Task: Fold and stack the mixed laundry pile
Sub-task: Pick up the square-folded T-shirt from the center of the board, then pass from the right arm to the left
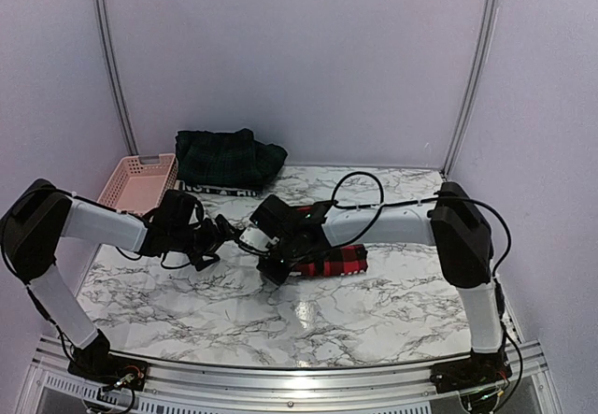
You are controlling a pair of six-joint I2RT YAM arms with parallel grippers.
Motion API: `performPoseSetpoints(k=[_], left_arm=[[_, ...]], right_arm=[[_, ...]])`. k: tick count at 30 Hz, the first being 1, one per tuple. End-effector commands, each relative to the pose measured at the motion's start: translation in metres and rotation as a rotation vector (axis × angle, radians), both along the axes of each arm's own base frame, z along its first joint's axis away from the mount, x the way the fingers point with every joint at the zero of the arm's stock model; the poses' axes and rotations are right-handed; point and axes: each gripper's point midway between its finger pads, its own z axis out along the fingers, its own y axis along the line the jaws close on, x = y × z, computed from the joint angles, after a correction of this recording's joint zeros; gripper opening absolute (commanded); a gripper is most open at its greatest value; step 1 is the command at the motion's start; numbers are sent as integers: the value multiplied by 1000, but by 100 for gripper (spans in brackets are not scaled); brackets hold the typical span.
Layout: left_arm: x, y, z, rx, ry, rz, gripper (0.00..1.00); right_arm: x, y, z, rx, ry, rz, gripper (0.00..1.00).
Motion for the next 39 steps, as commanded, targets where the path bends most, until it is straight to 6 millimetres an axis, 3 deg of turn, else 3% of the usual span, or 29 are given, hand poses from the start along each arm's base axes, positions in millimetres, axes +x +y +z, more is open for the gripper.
performPoseSetpoints(k=[1, 4, 9, 27, 30, 33, 37, 39], left_arm=[[11, -18, 16, -124, -29, 24, 99], [18, -32, 28, -209, -48, 33, 99], [24, -55, 35, -305, -63, 37, 99], [45, -111, 2, -388, -42, 85, 98], [48, -118, -5, -407, -44, 96, 81], [52, -120, -7, -412, -56, 104, 58], [54, -118, -12, -340, -59, 82, 18], [59, -128, -10, -267, -62, 16, 0]], right_arm=[[29, 15, 94, 322, -2, -59, 0], [33, 11, 103, 370, 4, -54, 0], [26, 12, 84, 351, 54, -35, 0], [22, 22, 74, 403, 113, -49, 0], [23, 23, 73, 400, 111, -52, 0], [25, 23, 72, 394, 112, -62, 0], [28, 19, 76, 390, 105, -80, 0], [32, 11, 81, 394, 114, -112, 9]])
